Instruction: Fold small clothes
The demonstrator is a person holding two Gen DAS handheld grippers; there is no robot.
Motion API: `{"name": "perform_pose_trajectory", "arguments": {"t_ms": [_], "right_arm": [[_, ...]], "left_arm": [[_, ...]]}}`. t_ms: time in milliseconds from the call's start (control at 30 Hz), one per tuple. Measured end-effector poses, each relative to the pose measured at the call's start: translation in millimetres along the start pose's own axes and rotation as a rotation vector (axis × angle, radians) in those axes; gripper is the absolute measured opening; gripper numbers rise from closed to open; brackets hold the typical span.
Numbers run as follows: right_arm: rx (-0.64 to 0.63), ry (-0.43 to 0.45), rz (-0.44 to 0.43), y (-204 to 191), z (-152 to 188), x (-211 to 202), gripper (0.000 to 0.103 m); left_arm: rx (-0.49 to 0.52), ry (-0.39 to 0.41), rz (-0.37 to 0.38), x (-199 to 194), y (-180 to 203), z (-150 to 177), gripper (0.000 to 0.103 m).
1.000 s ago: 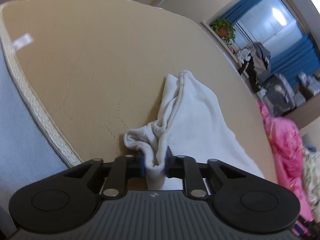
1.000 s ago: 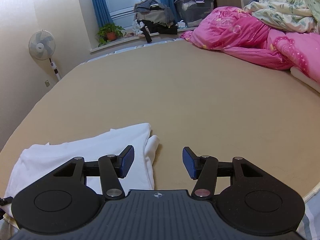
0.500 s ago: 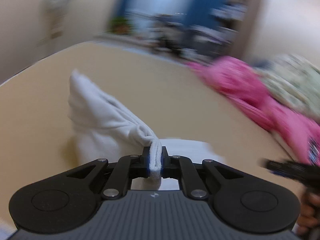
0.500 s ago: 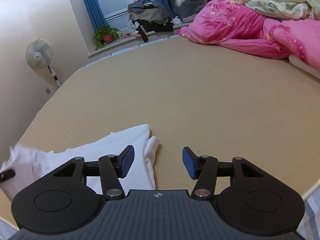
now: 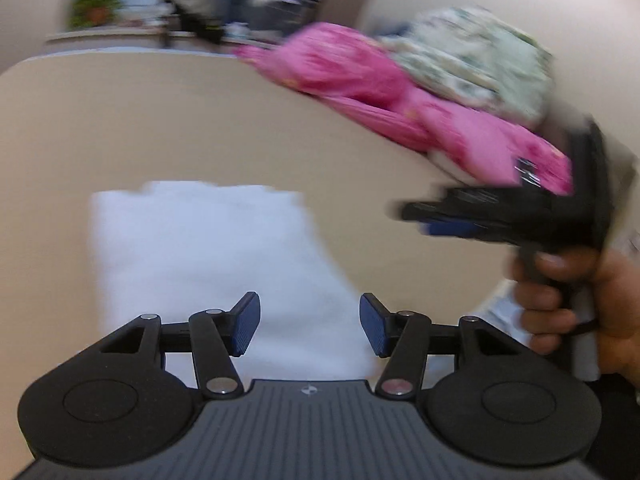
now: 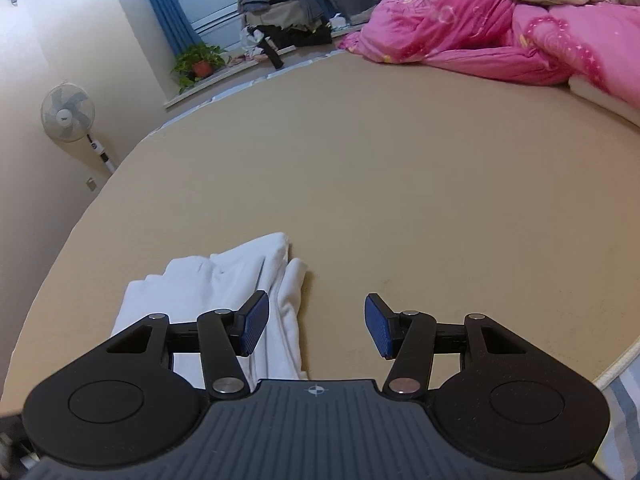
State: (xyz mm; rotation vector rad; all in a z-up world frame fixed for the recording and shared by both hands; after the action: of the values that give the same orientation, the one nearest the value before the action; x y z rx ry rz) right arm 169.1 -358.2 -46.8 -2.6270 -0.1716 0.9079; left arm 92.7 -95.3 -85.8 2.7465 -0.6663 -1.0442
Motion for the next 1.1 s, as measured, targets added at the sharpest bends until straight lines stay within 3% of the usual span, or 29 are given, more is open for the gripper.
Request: {"name": "perform_pose_trajectory", "arguments": {"t_ms": [100,233,367,500,600,700,733,767,800,900,1033,1100], "right_arm": [[-0.017,-0.02,-0.021,-9.3,3.4,4.4,0.055],[-0.027,-0.093,-0.089,-30.3,14.9,15.1,0.055],[-0.053,-0.204,-0.129,-49.5,35.0,33.0,0.056],[-0.055,-0.332,-0.083,-51.1,59.1,53.0,0.056],[-0.093,-0.377,-0.053,-54.1,72.7,60.9,0.056],[-0.135,-0.376,-0.05,-58.6,77.0,60.1,0.05],[-0.145,-0.368,-0.054,-60.3,77.4,58.6,0.042],[-0.155,-0.359,-0.067,-62.7,77.1,56.7,0.017],[-0.164,-0.343,-0.081,-63.8,75.0,53.5,0.012],[-0.165,-0.254,-0.129,-64.6,62.5,33.8,0.01],[-0.034,-0.065,-0.235,-45.9,28.4,-6.2,0.006],[-0.104,-0.091,-0.187,-40.9,33.7,-6.2,0.005]], "left_arm": [[-0.019,0.003,-0.079,-31.9,-52.8,-0.2,0.059],[0.029,-0.005,-0.149,-68.4,-100.9,-0.1,0.059],[0.077,0.015,-0.178,-94.4,-130.0,5.6,0.059],[0.015,0.009,-0.229,-97.4,-152.8,23.7,0.059],[0.056,0.11,-0.246,-103.9,-141.4,6.6,0.059],[0.073,0.134,-0.253,-100.9,-138.2,-1.7,0.059],[0.059,0.126,-0.255,-99.2,-141.6,-2.1,0.059],[0.044,0.123,-0.259,-96.8,-142.9,-3.6,0.059],[0.024,0.125,-0.258,-96.4,-145.6,-5.6,0.059],[-0.027,0.141,-0.241,-94.1,-147.7,-14.4,0.059],[-0.064,0.139,-0.223,-94.7,-148.0,-16.4,0.059],[-0.054,0.134,-0.219,-94.8,-146.5,-15.1,0.059]]}}
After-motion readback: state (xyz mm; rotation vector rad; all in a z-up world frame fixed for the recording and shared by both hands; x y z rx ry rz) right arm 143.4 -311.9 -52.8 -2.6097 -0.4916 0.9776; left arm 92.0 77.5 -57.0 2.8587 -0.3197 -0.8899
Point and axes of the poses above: each gripper's, at about its wrist camera, not at the fingertips, and x roughly the way its jaws point, y to its right, z to its underside, the point moved 8 cm from there along x, roughly the way its jaws point, and after that the axes turned 3 degrees about -x, right-handed, at the moved point
